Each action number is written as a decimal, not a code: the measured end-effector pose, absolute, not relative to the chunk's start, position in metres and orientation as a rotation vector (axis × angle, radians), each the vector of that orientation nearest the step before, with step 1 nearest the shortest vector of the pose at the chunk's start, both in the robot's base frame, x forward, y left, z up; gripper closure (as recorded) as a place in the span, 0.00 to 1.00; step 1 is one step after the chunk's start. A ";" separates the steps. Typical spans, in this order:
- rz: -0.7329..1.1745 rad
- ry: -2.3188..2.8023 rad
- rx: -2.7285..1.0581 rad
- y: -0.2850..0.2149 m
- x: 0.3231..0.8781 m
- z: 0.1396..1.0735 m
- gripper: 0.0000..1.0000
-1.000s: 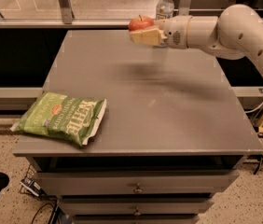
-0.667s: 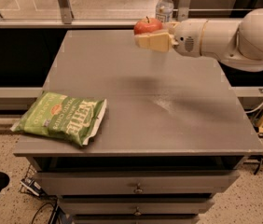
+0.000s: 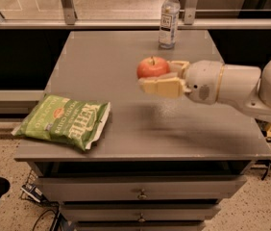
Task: Move apple near green jalapeno chip bag
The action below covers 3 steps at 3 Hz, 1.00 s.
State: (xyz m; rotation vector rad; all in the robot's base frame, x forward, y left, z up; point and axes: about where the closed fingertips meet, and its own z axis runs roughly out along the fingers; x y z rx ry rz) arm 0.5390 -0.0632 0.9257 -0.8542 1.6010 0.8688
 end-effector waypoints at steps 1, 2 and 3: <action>0.917 1.564 -0.969 -0.047 0.499 0.897 1.00; 0.995 1.537 -1.086 -0.030 0.467 0.864 1.00; 1.064 1.519 -1.156 -0.020 0.450 0.839 1.00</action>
Offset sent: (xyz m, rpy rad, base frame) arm -0.1088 0.0466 -0.1002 -0.0595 0.0067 0.3725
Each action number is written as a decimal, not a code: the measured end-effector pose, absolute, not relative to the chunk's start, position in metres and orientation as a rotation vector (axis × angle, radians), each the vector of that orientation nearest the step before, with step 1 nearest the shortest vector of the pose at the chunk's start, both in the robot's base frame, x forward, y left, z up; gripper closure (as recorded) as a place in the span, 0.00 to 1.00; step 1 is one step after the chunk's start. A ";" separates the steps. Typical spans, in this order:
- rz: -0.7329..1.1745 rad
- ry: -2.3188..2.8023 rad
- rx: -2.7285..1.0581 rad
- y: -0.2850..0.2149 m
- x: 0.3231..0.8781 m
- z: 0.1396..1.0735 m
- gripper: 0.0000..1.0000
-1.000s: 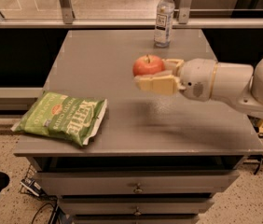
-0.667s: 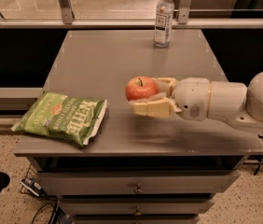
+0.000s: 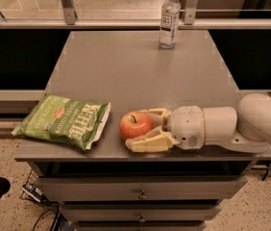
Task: Move apple near green jalapeno chip bag
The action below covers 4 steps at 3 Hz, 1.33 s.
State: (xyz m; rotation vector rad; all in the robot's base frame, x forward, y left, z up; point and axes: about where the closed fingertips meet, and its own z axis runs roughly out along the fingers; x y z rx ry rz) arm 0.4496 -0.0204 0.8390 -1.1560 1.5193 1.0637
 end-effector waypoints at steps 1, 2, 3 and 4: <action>1.078 1.513 -1.202 -0.015 0.445 0.821 1.00; 1.078 1.513 -1.204 -0.015 0.445 0.823 0.83; 1.078 1.513 -1.204 -0.015 0.445 0.823 0.59; 1.080 1.511 -1.207 -0.013 0.444 0.823 0.36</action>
Offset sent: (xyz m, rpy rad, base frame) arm -0.0039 0.0045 -0.0149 -0.0141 -0.0009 0.0332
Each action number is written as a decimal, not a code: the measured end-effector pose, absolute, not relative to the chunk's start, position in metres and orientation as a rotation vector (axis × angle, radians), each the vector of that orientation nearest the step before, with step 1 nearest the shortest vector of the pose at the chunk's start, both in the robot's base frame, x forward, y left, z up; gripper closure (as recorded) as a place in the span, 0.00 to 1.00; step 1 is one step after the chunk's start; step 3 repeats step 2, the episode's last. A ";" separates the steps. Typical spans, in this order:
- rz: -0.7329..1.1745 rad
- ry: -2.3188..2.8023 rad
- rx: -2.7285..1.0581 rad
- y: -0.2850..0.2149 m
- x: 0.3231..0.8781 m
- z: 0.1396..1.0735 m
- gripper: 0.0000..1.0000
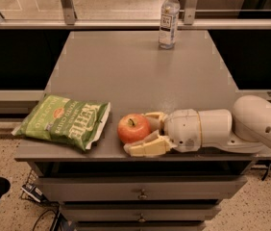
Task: Move apple near green jalapeno chip bag
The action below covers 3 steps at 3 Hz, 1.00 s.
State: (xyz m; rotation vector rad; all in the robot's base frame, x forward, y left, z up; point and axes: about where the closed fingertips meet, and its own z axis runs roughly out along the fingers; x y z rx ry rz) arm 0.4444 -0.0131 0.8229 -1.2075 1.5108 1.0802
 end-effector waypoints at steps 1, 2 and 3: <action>1.082 1.509 -1.211 -0.011 0.444 0.823 0.12; 1.084 1.507 -1.215 -0.010 0.443 0.823 0.00; 1.084 1.507 -1.215 -0.010 0.443 0.823 0.00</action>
Offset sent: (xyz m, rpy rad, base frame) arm -0.0006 0.0017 0.0002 -0.0004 -0.0004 0.0036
